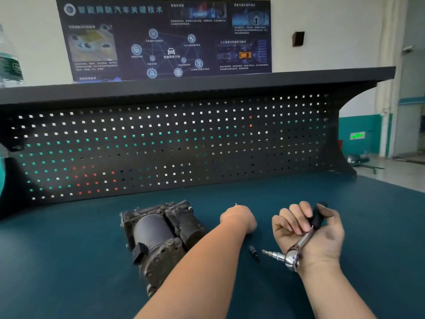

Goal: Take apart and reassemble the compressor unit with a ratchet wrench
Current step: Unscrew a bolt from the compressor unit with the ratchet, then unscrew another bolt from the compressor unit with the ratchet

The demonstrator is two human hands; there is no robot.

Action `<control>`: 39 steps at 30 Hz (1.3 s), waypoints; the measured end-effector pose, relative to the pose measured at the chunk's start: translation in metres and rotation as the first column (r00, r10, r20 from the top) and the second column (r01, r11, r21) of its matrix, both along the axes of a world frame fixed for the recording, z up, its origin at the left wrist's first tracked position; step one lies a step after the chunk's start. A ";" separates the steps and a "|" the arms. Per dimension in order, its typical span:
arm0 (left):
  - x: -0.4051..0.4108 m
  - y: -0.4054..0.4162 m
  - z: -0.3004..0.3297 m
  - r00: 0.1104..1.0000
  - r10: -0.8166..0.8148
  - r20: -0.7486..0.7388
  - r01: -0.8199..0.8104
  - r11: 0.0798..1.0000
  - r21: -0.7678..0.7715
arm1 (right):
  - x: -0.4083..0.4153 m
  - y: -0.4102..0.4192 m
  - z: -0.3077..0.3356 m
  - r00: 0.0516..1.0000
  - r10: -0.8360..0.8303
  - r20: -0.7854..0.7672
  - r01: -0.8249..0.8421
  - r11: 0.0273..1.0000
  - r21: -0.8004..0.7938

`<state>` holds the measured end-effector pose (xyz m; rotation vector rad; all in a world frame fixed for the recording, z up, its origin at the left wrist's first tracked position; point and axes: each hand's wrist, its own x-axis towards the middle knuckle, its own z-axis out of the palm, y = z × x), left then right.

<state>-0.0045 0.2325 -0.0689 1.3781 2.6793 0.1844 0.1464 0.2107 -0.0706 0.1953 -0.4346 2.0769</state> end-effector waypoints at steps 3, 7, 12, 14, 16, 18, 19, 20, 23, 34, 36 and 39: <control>0.001 -0.001 -0.004 0.999 -0.013 -0.051 0.013 1.000 0.000 | 0.000 -0.001 0.000 1.000 -0.006 -0.006 0.006 1.000 -0.015; 0.001 0.001 -0.007 0.997 0.028 -0.076 -0.022 0.997 0.072 | 0.002 -0.001 0.002 1.000 0.000 -0.004 0.000 0.999 -0.047; 0.021 -0.016 0.018 0.994 0.034 -0.101 0.005 0.933 0.359 | 0.002 -0.002 0.006 0.999 -0.012 0.051 0.016 0.995 -0.095; 0.034 -0.036 0.034 0.993 -0.001 -0.121 0.056 0.892 0.449 | 0.002 -0.004 0.008 0.996 -0.028 0.085 0.040 0.990 -0.137; 0.043 -0.067 0.046 0.991 -0.036 -0.132 0.102 0.837 0.538 | 0.002 -0.007 0.010 0.990 -0.055 0.131 0.080 0.977 -0.196; 0.047 -0.106 0.050 0.992 -0.070 -0.103 0.120 0.764 0.634 | 0.000 -0.011 0.013 0.975 -0.085 0.207 0.130 0.968 -0.217; 0.048 -0.127 0.048 0.994 -0.089 -0.058 0.104 0.733 0.672 | -0.003 -0.014 0.015 0.963 -0.091 0.253 0.145 0.969 -0.202; 0.050 -0.148 0.043 0.994 -0.107 0.006 0.073 0.713 0.697 | -0.006 -0.019 0.017 0.951 -0.091 0.295 0.147 0.974 -0.174; 0.053 -0.207 0.021 0.980 -0.116 0.162 -0.020 0.752 0.659 | -0.021 -0.040 0.022 0.914 -0.112 0.391 0.135 0.990 -0.033; -0.051 -0.270 0.013 0.951 0.183 0.249 -0.297 0.766 0.571 | -0.061 -0.089 0.006 0.433 -0.404 0.806 0.136 0.913 0.385; -0.056 -0.262 0.001 0.966 0.149 0.211 -0.245 0.787 0.566 | -0.056 -0.078 0.006 0.361 -0.429 0.828 0.219 0.902 0.372; -0.060 -0.259 -0.012 0.987 0.125 0.099 -0.160 0.763 0.627 | -0.040 -0.052 0.007 0.303 -0.441 0.845 0.418 0.858 0.298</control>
